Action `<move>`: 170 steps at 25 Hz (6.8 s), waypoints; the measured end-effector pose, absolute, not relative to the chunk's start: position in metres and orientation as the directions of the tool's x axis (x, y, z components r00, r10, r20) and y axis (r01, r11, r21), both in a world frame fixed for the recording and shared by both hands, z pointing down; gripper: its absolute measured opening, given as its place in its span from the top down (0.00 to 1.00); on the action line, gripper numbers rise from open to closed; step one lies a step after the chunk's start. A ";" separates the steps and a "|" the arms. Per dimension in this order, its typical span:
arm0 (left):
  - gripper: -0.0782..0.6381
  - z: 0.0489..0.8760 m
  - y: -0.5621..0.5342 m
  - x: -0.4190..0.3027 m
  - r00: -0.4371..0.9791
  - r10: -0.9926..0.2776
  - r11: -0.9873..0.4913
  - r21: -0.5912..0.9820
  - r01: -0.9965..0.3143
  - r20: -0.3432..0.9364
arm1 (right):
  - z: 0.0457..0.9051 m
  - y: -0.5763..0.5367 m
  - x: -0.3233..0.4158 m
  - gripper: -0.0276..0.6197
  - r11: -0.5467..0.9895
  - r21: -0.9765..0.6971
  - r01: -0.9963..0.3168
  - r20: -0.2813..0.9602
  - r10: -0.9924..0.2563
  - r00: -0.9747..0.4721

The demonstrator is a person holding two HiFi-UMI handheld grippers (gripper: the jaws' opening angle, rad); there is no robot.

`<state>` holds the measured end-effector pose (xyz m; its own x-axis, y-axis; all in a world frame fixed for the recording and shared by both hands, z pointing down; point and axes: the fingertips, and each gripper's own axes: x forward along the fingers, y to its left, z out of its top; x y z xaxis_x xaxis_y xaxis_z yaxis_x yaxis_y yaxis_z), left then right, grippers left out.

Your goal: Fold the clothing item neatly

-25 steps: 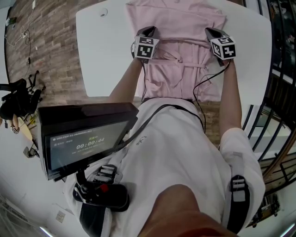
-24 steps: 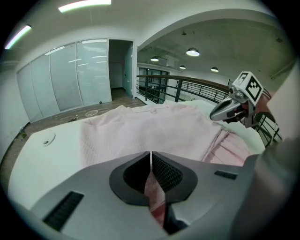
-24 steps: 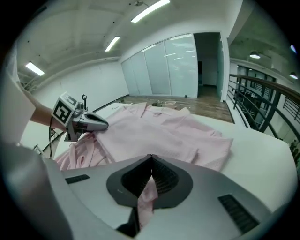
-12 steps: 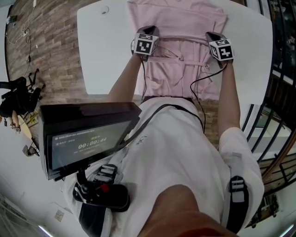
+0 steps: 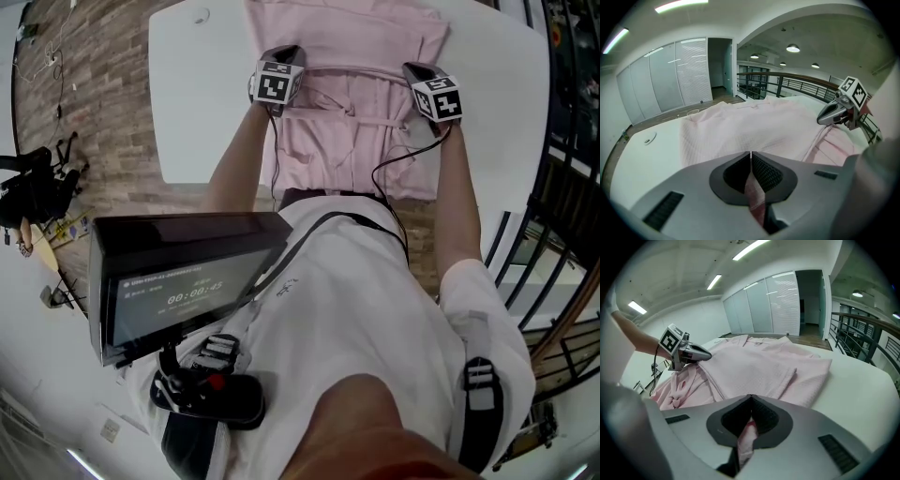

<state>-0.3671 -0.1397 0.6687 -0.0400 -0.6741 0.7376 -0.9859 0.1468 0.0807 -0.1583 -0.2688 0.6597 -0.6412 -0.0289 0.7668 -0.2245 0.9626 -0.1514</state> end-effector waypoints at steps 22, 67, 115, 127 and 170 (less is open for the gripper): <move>0.89 0.559 -0.238 -0.383 0.159 -0.784 -0.080 0.155 -0.985 0.600 | 0.561 -0.342 -0.233 0.95 0.983 -0.010 -0.186 0.577 -0.146 -0.804; 0.87 0.658 -0.309 -0.428 0.073 -0.692 -0.064 0.040 -0.997 0.718 | 0.653 -0.420 -0.259 0.92 0.972 0.069 -0.226 0.713 -0.206 -0.670; 0.85 0.640 -0.217 -0.368 0.212 -0.675 -0.198 0.103 -0.975 0.707 | 0.657 -0.306 -0.213 0.93 0.971 0.066 -0.230 0.729 -0.204 -0.653; 0.85 0.682 -0.188 -0.332 0.206 -0.574 -0.221 0.092 -0.971 0.793 | 0.641 -0.347 -0.180 0.93 0.923 0.227 -0.310 0.709 -0.374 -0.598; 0.85 0.642 -0.213 -0.393 -0.009 -0.762 0.049 0.044 -0.998 0.647 | 0.637 -0.361 -0.204 0.94 0.916 0.118 -0.382 0.642 -0.364 -0.675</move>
<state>-0.3932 -0.2128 0.6424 -0.0089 -0.7620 0.6475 -0.9978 0.0495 0.0445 -0.2040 -0.3613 0.6374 -0.6745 -0.3643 0.6421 -0.3821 0.9165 0.1185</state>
